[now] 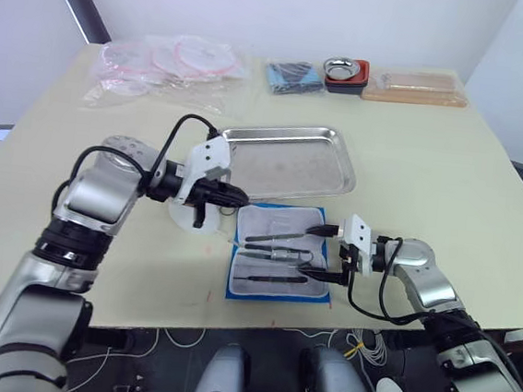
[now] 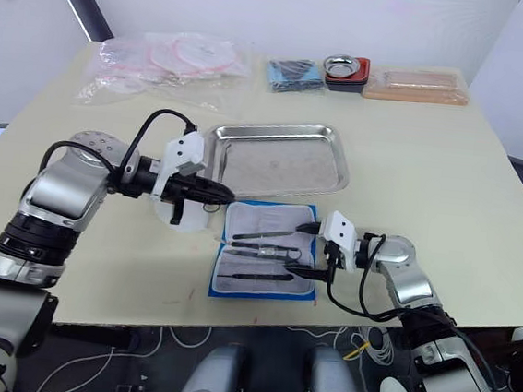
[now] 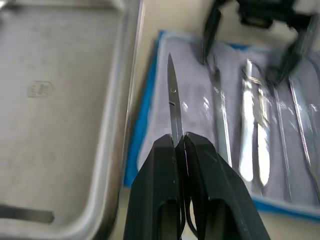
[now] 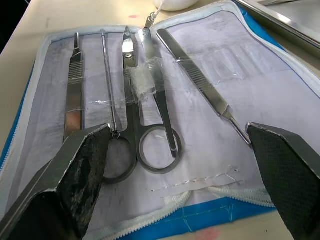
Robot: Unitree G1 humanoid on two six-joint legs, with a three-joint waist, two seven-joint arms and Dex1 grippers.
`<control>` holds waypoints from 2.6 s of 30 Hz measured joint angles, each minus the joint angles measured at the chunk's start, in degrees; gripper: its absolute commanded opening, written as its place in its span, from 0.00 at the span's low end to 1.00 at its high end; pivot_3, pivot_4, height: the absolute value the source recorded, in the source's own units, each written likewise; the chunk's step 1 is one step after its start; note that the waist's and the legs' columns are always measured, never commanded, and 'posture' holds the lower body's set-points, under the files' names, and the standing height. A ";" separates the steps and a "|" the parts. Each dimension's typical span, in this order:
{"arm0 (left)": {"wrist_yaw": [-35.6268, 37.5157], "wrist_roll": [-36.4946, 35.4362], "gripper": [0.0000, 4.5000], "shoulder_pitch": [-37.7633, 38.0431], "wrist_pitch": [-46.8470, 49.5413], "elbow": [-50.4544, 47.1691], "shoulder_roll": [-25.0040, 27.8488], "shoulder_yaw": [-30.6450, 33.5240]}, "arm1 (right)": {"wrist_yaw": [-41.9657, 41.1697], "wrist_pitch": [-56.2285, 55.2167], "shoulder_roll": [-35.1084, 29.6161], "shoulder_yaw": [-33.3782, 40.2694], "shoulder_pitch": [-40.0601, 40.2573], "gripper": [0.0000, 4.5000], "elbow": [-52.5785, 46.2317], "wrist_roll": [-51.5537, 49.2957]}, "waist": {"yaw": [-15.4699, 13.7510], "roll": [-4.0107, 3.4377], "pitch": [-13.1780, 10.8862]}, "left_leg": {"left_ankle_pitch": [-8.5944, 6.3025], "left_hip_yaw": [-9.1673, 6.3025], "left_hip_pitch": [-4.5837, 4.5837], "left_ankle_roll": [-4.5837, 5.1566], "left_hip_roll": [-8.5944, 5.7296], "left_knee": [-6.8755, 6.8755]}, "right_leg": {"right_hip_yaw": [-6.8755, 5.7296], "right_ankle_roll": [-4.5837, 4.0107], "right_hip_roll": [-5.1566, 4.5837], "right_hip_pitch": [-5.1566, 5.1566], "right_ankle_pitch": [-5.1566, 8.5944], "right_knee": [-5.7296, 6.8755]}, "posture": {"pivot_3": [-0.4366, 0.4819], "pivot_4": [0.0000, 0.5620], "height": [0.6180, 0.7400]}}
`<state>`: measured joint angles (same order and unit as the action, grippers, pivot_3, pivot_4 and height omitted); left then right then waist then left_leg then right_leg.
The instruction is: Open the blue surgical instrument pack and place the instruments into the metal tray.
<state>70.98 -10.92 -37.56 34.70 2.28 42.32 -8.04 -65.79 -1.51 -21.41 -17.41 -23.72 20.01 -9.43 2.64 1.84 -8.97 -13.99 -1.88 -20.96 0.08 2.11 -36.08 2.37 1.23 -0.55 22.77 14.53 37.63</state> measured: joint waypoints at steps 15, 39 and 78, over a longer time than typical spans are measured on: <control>-36.50 0.55 0.01 -0.60 15.86 -3.87 -18.07 9.33 | -0.27 -1.20 0.46 -0.20 -0.71 1.00 1.53 0.00 | 0.02 0.06 0.00 | 0.00 0.01 0.12 -0.01 0.00 0.00 | 0.09 0.21 0.50 -0.08 -0.16 0.06 | 0.48 0.27 1.00; -72.83 5.01 0.01 -2.94 11.58 10.77 -36.84 18.93 | 0.21 -1.35 0.45 0.03 -0.02 1.00 0.97 0.00 | -0.08 0.10 0.03 | -0.01 0.00 0.19 -0.08 -0.29 0.02 | 0.07 0.17 0.47 -0.21 -0.25 0.05 | 0.48 0.27 1.00; -63.27 2.05 0.85 -0.80 7.43 3.55 -33.42 13.59 | 0.54 -1.27 0.70 0.07 0.12 1.00 0.83 0.00 | 0.13 0.09 0.02 | -0.02 0.07 0.19 -0.15 -0.32 0.02 | 0.03 0.16 0.48 -0.21 -0.25 0.06 | 0.48 0.27 1.00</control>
<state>7.71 -8.87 -38.35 42.13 5.83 8.90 5.55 -65.25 -2.78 -20.71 -17.34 -23.60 20.84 -9.43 2.77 1.93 -8.94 -14.01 -1.82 -20.77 -0.07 1.79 -36.06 2.41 1.40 -0.06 22.56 14.29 37.69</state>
